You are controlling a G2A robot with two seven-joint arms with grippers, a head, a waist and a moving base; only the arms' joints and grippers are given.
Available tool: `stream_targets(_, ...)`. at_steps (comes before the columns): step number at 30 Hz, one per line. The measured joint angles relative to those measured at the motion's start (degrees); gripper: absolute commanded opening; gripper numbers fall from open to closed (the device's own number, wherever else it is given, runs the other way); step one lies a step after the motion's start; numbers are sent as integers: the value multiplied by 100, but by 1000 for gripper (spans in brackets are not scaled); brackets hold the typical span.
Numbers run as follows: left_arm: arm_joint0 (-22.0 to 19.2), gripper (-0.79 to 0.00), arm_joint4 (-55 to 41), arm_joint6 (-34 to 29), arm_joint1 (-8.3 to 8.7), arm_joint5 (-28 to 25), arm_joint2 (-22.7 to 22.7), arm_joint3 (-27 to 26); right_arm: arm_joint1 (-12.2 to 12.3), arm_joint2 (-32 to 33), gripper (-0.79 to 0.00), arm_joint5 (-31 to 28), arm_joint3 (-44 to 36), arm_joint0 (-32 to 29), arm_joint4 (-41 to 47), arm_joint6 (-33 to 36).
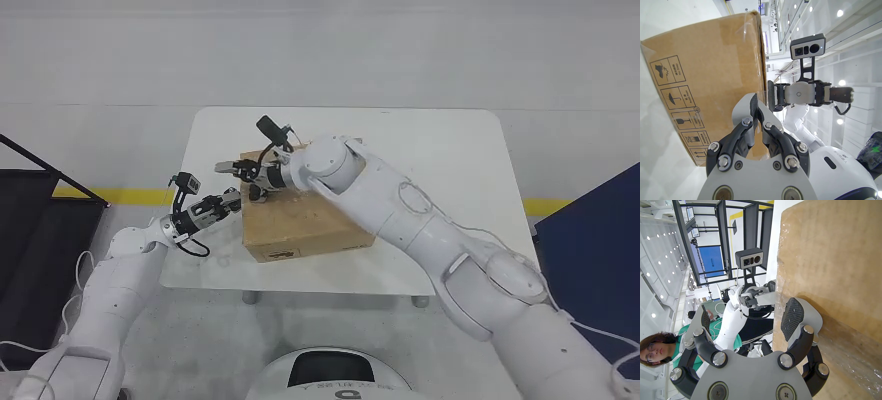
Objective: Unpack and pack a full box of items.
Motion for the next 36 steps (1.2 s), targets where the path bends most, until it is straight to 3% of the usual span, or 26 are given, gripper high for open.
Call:
stream_targets(13, 0, -785, 0, 0, 0, 0, 0, 0, -474, -234, 0, -154, 552, 155, -44, 183)
stream_targets(17, 0, -785, 0, 0, 0, 0, 0, 0, -564, -122, 0, -462, 677, 214, 144, 414)
stream_targets(21, 0, -785, 0, 0, 0, 0, 0, 0, -483, 322, 0, -1043, 801, 295, 554, 903)
stream_targets(22, 0, -723, 0, 0, 0, 0, 0, 0, -439, 440, 0, -1163, 802, 299, 617, 1009)
stream_targets(23, 0, -560, 0, 0, 0, 0, 0, 0, -388, 565, 0, -1276, 787, 294, 668, 1117)
stream_targets(24, 0, -456, 0, 0, 0, 0, 0, 0, -308, 739, 0, -1405, 743, 272, 721, 1265)
stream_targets(25, 0, -446, 0, 0, 0, 0, 0, 0, -239, 875, 0, -1488, 693, 244, 743, 1371)
stream_targets(26, 0, -366, 0, 0, 0, 0, 0, 0, -166, 1014, 0, -1555, 629, 207, 743, 1459)
stream_targets(28, 4, -12, 3, 7, 0, 5, 0, -7, 17, 1339, 0, -1644, 419, 72, 662, 1571)
stream_targets(36, 253, 0, 98, 417, 67, 228, -217, -369, 736, 2711, 0, -1360, -1180, -1035, -5, 1443)
